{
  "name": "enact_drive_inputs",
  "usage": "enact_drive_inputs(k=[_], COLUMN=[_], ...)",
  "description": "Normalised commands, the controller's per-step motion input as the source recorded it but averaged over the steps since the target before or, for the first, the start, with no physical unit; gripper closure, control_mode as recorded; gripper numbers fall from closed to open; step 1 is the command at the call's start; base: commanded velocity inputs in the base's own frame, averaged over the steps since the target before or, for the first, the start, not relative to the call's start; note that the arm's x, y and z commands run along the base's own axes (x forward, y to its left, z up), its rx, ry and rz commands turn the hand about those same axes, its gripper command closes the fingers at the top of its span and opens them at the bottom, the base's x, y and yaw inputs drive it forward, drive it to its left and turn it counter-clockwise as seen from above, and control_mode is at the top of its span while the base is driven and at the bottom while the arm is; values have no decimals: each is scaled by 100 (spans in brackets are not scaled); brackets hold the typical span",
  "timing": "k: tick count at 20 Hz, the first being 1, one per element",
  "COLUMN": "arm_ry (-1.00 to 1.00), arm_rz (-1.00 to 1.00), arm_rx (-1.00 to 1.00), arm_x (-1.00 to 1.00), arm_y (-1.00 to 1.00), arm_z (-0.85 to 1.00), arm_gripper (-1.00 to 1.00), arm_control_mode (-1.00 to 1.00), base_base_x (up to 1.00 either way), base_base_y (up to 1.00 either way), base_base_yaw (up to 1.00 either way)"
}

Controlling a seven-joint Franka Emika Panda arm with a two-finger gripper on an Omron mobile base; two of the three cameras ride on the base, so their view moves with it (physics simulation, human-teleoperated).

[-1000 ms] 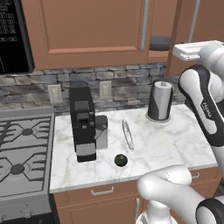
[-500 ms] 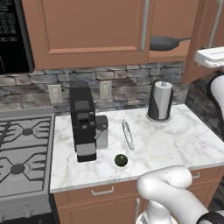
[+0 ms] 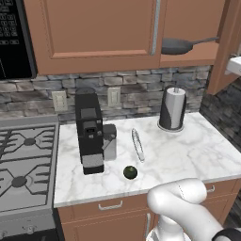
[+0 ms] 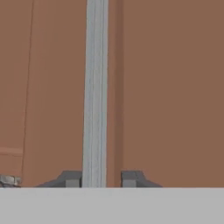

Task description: Pick the pan from the cabinet and place it on the stove. Then turn on the stove burner for the pan.

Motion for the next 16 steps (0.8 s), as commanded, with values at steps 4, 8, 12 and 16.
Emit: enact_drive_inputs(k=[4, 8, 12, 16], arm_ry=[1, -2, -10, -7], arm_rz=[0, 0, 0, 0], arm_rx=[-3, -1, -2, -6], arm_x=[-10, -31, -55, -50], arm_y=[0, 0, 0, 17], arm_z=[-10, 0, 3, 0], arm_gripper=[-100, -100, -100, -100], arm_control_mode=[-100, -100, -100, -100], base_base_x=[0, 0, 0, 0], base_base_y=[0, 0, 0, 0], base_base_yaw=[0, 0, 0, 0])
